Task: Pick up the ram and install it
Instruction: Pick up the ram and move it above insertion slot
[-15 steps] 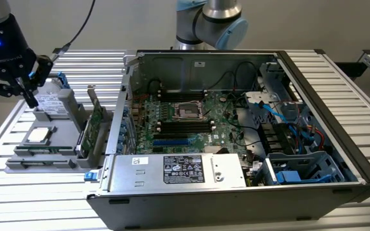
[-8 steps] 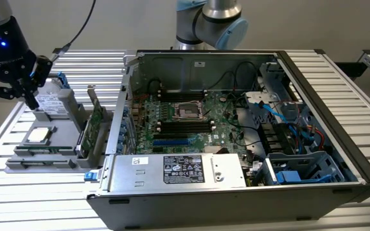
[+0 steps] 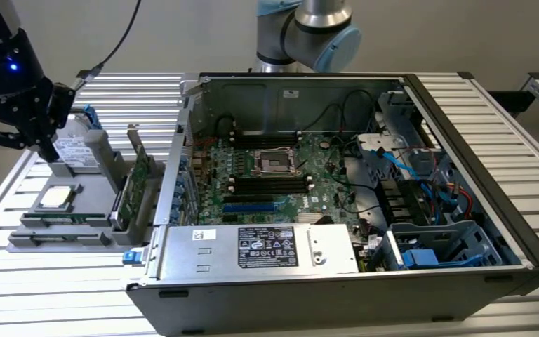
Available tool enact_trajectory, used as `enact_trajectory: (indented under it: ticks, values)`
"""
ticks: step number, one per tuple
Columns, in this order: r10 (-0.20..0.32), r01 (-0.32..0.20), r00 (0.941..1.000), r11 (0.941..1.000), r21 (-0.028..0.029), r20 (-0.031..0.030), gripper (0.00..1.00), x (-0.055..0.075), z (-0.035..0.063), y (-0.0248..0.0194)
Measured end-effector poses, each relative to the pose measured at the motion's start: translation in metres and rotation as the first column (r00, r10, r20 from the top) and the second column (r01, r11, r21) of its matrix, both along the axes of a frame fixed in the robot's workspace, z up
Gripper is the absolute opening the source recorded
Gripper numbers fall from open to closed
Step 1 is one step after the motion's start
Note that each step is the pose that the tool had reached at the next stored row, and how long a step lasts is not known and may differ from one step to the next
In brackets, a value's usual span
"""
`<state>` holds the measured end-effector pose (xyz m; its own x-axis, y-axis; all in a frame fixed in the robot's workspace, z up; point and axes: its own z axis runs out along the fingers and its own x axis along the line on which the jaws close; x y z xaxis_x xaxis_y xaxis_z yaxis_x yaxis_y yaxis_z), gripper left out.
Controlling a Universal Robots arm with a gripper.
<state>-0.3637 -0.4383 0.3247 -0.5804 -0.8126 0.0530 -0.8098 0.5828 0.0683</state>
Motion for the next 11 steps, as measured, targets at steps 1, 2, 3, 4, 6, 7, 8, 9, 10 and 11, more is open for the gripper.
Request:
enact_trajectory:
  ticks: [1,2,3,4,6,7,8,9,10,11]
  values:
    - [0.018,-0.018,0.9998,0.9998,0.0012,0.0000,0.10,0.0000,-0.0007,0.0000]
    - [0.038,-0.038,0.9993,0.9993,0.0024,0.0001,0.10,0.0000,-0.0014,0.0000]
    - [0.056,-0.056,0.9985,0.9985,0.0036,0.0002,0.10,0.0000,-0.0021,0.0000]
    - [0.074,-0.074,0.9973,0.9973,0.0046,0.0002,0.10,0.0000,-0.0027,0.0000]
    - [0.110,-0.110,0.9940,0.9939,0.0058,0.0002,0.10,0.0000,-0.0037,0.0000]
    - [0.128,-0.128,0.9917,0.9917,0.0058,0.0003,0.10,0.0000,-0.0042,0.0000]
    - [0.146,-0.146,0.9893,0.9893,0.0060,0.0004,0.10,0.0000,-0.0047,0.0000]
    - [0.164,-0.164,0.9865,0.9865,0.0060,0.0002,0.10,0.0000,-0.0050,0.0000]
    - [0.181,-0.181,0.9834,0.9834,0.0060,0.0004,0.10,0.0000,-0.0054,0.0000]
    - [0.200,-0.200,0.9798,0.9798,0.0060,0.0003,0.10,0.0000,-0.0057,0.0000]
